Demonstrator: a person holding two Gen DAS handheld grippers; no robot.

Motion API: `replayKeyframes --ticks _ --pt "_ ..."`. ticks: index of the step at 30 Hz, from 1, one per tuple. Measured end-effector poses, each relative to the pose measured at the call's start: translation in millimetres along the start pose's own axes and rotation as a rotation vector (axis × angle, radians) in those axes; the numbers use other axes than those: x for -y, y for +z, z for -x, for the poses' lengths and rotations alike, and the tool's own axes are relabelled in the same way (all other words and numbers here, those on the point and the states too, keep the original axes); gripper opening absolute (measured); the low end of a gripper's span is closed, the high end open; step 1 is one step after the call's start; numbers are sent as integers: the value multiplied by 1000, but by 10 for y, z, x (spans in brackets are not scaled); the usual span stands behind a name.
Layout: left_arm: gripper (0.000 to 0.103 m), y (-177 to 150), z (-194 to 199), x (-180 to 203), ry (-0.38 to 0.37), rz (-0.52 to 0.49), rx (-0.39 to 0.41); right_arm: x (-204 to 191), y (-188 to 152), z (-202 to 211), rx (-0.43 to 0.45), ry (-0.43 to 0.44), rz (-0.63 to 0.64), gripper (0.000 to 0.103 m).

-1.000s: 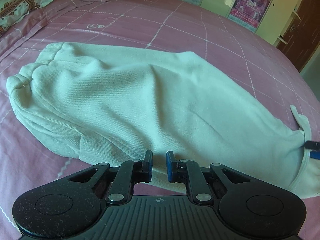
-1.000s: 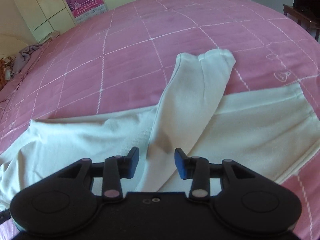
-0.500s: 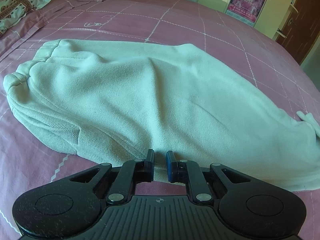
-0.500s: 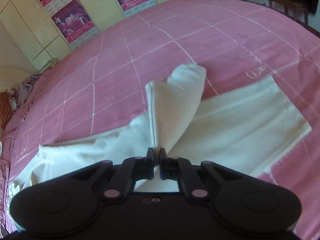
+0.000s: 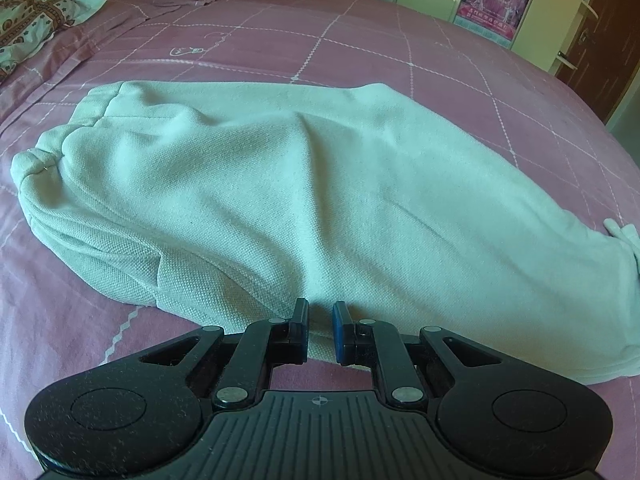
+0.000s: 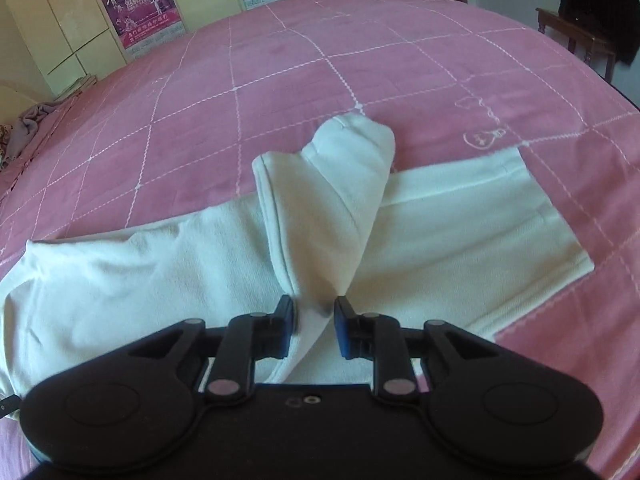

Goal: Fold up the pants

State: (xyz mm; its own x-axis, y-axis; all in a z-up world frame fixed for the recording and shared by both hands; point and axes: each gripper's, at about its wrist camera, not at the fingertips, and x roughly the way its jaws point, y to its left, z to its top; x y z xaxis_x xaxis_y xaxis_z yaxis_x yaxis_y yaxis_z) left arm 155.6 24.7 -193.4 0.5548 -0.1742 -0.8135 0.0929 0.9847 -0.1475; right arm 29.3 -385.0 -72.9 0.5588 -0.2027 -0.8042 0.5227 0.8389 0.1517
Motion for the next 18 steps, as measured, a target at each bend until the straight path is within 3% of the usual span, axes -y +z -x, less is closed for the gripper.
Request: replayKeyframes --ticks 4,6,9,11,12,15,18 --pt "13 -4 -4 -3 3 8 0 -198 177 -193 3 -83 102 50" --pt "13 -6 -5 7 7 4 0 -304 229 -316 7 -152 176 52" --pt "13 -6 -5 8 8 6 0 -383 333 -479 12 -207 229 43" --pt "13 -6 -5 10 8 7 0 -348 438 -532 12 -200 207 13" --pt "13 -7 -6 12 9 4 0 -302 503 -531 13 -177 176 5" --pt "13 -3 -8 15 12 -4 -2 -159 664 -350 45 -62 72 5" --pt "13 -3 -2 14 10 -4 3 -75 803 146 185 109 -13 5"
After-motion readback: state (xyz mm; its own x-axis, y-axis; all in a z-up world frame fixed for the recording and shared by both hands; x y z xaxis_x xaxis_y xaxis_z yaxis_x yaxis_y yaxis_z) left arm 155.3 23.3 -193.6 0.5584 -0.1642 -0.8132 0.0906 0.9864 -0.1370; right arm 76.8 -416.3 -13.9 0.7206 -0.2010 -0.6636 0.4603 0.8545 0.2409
